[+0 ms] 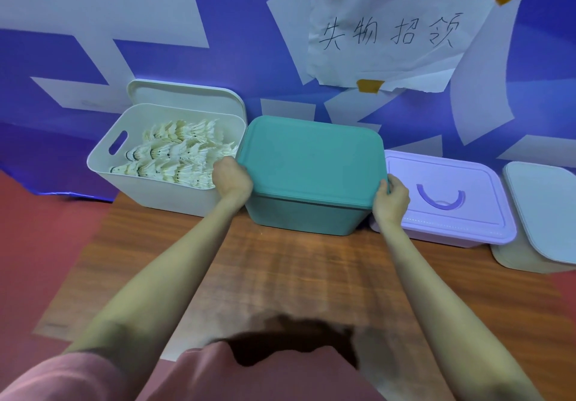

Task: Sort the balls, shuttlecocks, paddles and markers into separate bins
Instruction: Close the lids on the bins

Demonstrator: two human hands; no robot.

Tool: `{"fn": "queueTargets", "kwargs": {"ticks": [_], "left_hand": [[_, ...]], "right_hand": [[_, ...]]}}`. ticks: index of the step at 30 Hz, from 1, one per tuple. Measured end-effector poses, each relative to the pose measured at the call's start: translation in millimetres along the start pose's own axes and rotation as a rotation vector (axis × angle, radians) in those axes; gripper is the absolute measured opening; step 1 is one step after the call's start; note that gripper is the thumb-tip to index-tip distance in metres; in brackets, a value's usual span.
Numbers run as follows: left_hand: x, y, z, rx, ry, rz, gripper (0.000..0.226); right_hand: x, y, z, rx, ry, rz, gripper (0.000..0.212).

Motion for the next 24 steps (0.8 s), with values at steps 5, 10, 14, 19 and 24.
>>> {"fn": "queueTargets", "kwargs": {"ticks": [5,10,14,19,24], "left_hand": [[-6,12,-4,-0.127,-0.002,-0.247,0.016],[-8,16,-9,-0.165,-0.03,-0.324,0.018],[-5,10,-7,-0.176,0.03,-0.254,0.021],[-10,6,-9,-0.227,0.015,-0.232,0.021],[-8,14,-7,-0.266,0.014,-0.351,0.024]], "right_hand": [[-2,1,-3,-0.039,-0.013,0.003,0.019],[-2,0,-6,-0.027,-0.041,-0.027,0.026],[-4,-1,-3,0.017,-0.01,0.04,0.033],[-5,-2,-1,0.028,0.015,0.039,0.026],[-5,2,-4,0.004,0.022,0.021,0.026]]}}
Point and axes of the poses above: each hand's wrist, its own z-axis towards the middle knuckle, its own x-axis out of the palm, y = z × x, the point moved 9 cm from there along z, towards the middle knuckle, and after that the axes turned 9 degrees about y, right-handed, at the moved point
